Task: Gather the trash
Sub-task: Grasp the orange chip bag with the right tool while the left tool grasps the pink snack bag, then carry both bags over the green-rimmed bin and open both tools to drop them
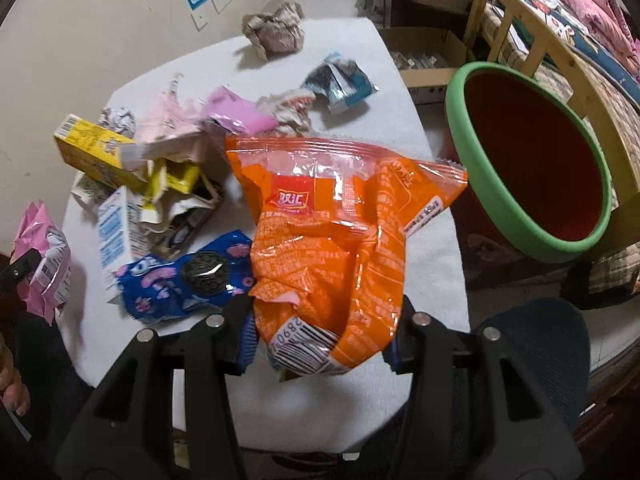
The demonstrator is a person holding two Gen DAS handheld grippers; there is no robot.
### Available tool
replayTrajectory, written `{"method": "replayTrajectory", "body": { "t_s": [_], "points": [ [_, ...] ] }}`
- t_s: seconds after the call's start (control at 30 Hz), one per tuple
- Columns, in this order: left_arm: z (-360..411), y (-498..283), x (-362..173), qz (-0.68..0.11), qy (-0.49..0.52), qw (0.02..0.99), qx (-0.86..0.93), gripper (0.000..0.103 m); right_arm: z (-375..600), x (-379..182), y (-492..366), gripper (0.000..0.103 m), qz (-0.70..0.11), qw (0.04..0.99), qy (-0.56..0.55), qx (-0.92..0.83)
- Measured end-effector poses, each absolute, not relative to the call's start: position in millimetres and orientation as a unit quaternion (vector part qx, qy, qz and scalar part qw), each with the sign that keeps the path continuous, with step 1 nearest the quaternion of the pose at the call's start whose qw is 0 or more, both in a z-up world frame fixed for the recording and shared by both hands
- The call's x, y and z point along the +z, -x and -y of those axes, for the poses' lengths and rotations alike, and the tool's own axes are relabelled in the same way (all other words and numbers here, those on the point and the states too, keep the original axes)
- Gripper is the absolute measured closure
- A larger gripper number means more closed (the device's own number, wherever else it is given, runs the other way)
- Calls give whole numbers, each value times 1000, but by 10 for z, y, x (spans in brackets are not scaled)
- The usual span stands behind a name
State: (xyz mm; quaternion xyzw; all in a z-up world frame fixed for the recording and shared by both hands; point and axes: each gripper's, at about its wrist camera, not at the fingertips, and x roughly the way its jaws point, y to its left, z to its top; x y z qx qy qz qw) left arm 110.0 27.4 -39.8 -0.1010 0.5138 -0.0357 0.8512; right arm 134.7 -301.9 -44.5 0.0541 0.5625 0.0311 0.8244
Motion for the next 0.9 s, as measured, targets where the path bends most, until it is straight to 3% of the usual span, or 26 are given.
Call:
{"method": "replayTrajectory", "body": {
  "t_s": [0.47,0.9],
  "points": [
    [312,-1061,56,-486,71,866,-92,74,3054,-113,-1364,56,-526,846,-71,56],
    [1580,-1435,380,-473,22,860,-189,74,4049,151,-1410,56,-481,869,-116,19]
  ]
}}
